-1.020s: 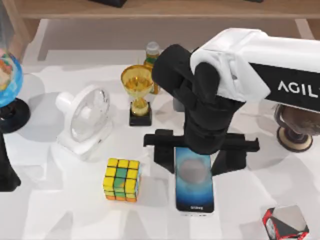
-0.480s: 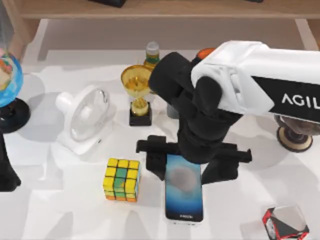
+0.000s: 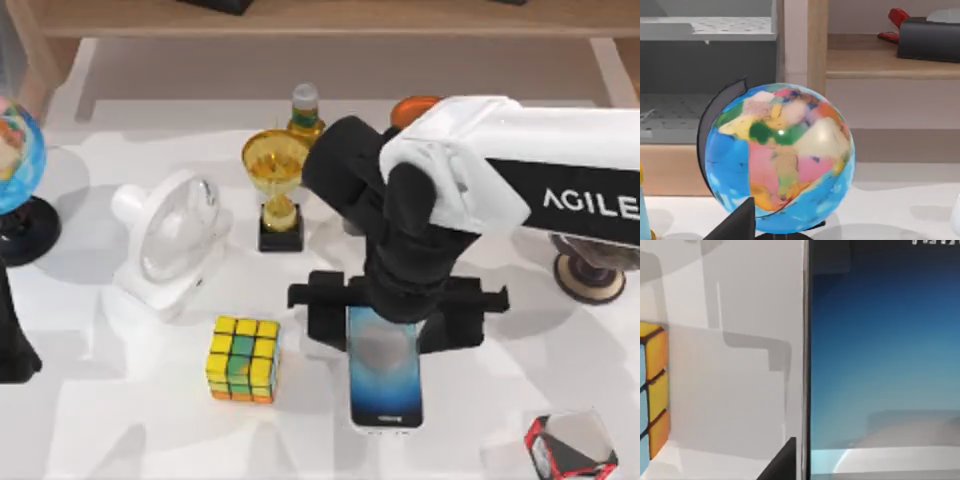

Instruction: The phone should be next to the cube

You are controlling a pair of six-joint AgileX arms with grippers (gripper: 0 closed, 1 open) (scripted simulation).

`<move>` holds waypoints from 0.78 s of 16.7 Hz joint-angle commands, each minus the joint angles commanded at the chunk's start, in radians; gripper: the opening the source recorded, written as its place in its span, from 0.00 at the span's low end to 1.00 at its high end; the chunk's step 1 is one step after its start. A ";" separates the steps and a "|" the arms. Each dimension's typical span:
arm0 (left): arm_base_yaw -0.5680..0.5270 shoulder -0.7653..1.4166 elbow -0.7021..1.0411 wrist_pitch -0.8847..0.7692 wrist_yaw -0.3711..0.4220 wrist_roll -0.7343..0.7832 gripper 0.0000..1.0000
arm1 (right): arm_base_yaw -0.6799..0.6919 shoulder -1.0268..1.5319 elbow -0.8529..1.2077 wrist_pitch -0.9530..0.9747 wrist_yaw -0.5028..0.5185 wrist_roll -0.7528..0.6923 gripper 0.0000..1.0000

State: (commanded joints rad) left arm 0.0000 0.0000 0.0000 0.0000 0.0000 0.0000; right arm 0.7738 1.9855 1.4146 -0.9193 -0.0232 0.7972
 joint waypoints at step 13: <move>0.000 0.000 0.000 0.000 0.000 0.000 1.00 | -0.016 0.050 -0.023 0.007 0.040 -0.023 0.30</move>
State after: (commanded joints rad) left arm 0.0000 0.0000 0.0000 0.0000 0.0000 0.0000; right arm 0.7578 2.0360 1.3916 -0.9124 0.0170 0.7743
